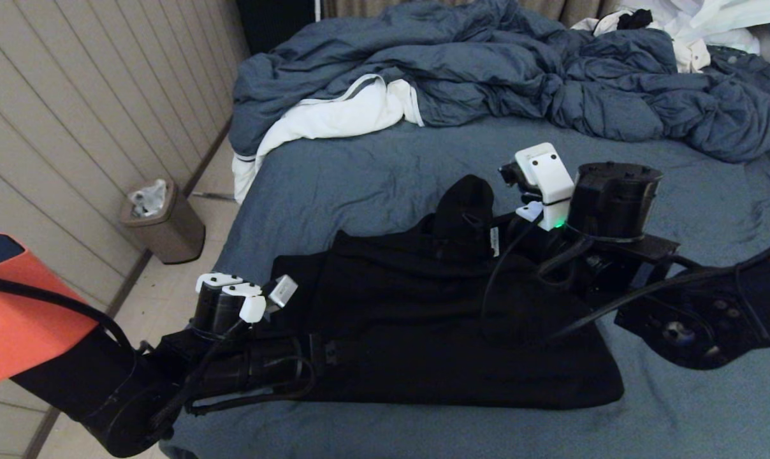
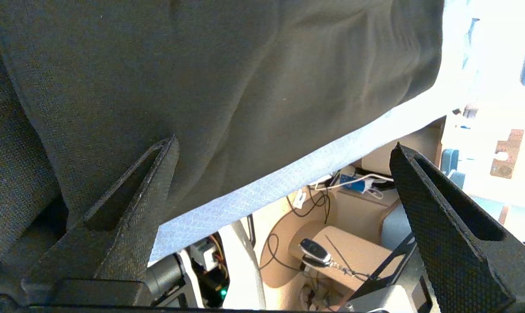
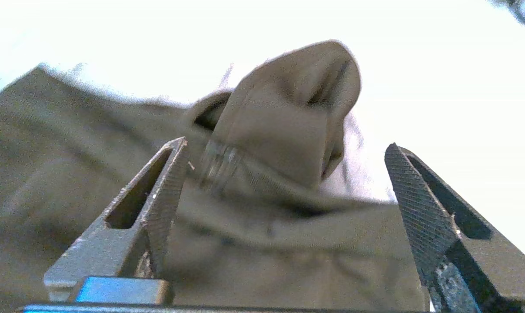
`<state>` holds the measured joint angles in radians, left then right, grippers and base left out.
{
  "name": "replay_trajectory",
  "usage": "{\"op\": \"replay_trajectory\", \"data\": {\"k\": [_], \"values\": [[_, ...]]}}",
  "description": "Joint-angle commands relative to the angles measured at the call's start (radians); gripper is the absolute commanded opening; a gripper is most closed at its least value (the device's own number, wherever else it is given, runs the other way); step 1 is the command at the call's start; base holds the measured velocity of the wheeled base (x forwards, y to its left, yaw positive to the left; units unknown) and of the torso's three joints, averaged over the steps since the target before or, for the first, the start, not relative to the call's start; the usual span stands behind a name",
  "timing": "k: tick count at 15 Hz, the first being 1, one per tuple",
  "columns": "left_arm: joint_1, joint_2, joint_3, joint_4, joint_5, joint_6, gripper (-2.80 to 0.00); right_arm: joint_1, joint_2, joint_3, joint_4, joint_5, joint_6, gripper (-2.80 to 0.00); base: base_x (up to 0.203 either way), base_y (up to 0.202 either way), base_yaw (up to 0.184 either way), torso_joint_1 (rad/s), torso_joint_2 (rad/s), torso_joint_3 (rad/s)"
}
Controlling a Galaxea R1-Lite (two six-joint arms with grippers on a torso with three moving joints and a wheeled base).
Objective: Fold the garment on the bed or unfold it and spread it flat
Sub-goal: Fold the black sweatshirt
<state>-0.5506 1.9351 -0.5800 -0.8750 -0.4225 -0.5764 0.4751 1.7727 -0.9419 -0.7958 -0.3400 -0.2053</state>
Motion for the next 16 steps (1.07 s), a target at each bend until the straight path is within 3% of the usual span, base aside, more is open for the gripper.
{"op": "replay_trajectory", "data": {"k": [1,7,12,16], "values": [[0.000,-0.013,0.003,-0.006,-0.002,-0.004,0.00,-0.013,0.079,-0.089,0.002,-0.012,0.000,0.00,0.000,0.000,0.000,0.000,0.00,0.000],[0.000,-0.071,0.015,-0.004,-0.003,-0.005,0.00,-0.087,0.410,-0.558,0.094,-0.051,0.000,0.00,0.000,0.000,0.000,0.000,0.00,0.000],[-0.003,-0.056,0.011,-0.006,-0.004,-0.005,0.00,-0.161,0.590,-0.771,0.096,-0.063,0.001,0.00,0.000,0.000,0.000,0.000,0.00,0.000],[-0.004,-0.047,0.008,-0.006,-0.005,-0.005,0.00,-0.197,0.675,-0.839,0.093,-0.063,0.003,0.00,0.000,0.000,0.000,0.000,0.00,0.000]]}}
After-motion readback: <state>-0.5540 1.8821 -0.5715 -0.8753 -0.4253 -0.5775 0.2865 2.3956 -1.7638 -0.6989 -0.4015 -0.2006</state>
